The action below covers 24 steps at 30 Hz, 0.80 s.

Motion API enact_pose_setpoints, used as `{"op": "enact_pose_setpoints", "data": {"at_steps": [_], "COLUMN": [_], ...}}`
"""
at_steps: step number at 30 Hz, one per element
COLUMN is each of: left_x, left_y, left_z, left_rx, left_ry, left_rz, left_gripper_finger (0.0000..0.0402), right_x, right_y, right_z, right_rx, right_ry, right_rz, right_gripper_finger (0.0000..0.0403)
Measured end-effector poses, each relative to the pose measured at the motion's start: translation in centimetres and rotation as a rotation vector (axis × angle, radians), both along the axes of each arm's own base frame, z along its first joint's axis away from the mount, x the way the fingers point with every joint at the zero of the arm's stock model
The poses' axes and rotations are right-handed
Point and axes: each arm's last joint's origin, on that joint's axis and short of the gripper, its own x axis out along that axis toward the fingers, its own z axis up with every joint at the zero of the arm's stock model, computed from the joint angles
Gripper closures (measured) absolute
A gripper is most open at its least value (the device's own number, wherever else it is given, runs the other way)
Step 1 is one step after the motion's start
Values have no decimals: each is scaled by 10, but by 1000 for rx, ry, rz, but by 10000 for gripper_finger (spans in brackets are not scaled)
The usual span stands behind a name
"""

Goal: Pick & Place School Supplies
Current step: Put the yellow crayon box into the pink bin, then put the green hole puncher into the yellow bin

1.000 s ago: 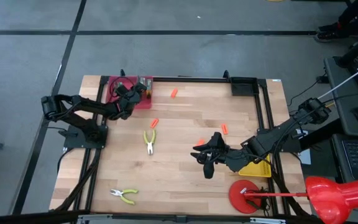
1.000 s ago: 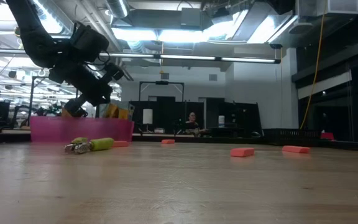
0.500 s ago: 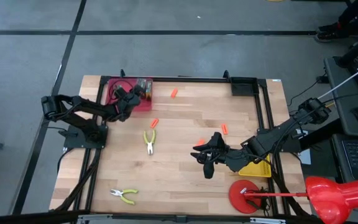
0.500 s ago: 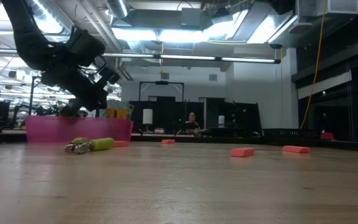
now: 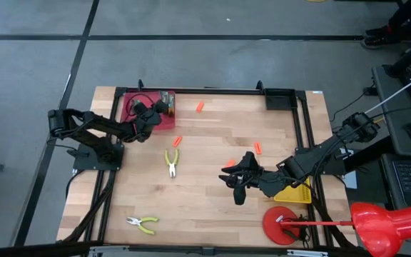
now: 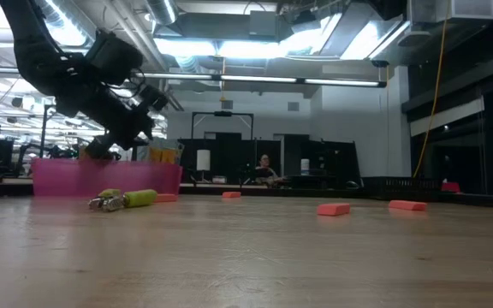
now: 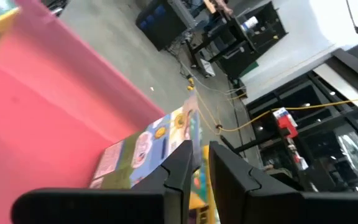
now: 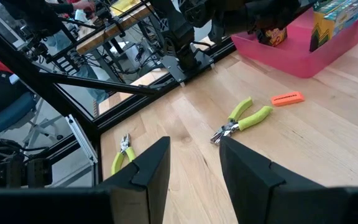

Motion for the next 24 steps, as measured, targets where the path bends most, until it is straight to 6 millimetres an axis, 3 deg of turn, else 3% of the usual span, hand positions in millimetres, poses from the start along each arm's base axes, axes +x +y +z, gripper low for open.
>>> {"op": "enact_pose_setpoints", "data": {"at_steps": [15, 24], "left_x": [5, -1], "left_y": [-2, -13], "left_z": [14, 48], "left_rx": [99, 216], "left_ry": [-12, 52], "left_rz": [-24, -78], "left_gripper_finger": [345, 345], "right_x": [0, 0], "right_y": [0, -1], "right_z": [-1, -1], "right_rx": [-8, -10], "right_ry": [12, 6], "right_rz": [0, -18], "right_gripper_finger": [259, 259]}}
